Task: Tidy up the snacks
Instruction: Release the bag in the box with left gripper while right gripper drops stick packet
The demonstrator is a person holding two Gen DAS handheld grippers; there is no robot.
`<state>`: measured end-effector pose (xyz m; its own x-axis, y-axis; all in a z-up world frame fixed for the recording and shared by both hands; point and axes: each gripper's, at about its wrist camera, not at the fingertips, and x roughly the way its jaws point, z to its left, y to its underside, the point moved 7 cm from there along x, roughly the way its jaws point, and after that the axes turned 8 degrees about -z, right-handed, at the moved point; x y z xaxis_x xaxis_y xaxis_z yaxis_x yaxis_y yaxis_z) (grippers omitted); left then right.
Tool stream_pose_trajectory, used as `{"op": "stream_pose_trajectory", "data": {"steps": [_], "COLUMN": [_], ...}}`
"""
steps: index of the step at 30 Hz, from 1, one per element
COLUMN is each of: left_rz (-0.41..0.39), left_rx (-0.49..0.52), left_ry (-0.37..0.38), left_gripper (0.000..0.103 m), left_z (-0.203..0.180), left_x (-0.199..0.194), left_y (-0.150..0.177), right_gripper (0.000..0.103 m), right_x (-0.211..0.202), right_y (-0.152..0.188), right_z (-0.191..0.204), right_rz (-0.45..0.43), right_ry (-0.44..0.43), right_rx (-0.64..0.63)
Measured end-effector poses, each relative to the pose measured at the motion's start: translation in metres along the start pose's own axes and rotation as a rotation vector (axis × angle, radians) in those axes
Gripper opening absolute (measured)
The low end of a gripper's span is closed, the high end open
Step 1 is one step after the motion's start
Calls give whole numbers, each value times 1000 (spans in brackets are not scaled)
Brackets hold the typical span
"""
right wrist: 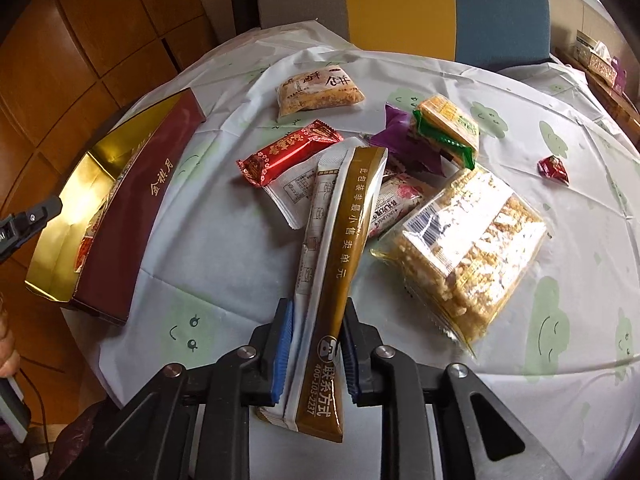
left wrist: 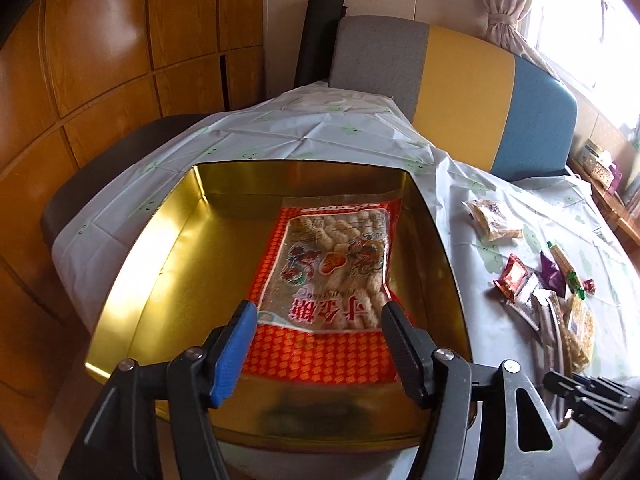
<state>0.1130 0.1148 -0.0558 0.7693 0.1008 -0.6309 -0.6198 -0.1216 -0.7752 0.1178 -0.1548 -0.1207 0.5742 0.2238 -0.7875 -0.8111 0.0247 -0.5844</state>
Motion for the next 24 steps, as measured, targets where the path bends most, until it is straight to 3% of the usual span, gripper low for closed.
{"op": "stream_pose_trajectory", "data": {"steps": [5, 8, 11, 14, 24], "left_rz": [7, 2, 4, 8, -5], "left_rx": [-4, -13, -38, -52, -78], "left_ry": [-32, -49, -59, -66, -98], "left_gripper": [66, 74, 75, 75, 90], "left_z": [9, 16, 23, 30, 46], "left_x": [-3, -6, -7, -7, -10], "left_y": [6, 7, 7, 8, 11], "right_gripper": [20, 20, 20, 20, 25], "right_x": [-19, -31, -37, -37, -14], "right_y": [-1, -12, -27, -42, -80], "right_z": [16, 36, 61, 85, 164], "right_rz": [-40, -66, -85, -84, -51], "right_ry": [-79, -134, -183, -234, -327], "right_rx": [38, 31, 18, 17, 4]}}
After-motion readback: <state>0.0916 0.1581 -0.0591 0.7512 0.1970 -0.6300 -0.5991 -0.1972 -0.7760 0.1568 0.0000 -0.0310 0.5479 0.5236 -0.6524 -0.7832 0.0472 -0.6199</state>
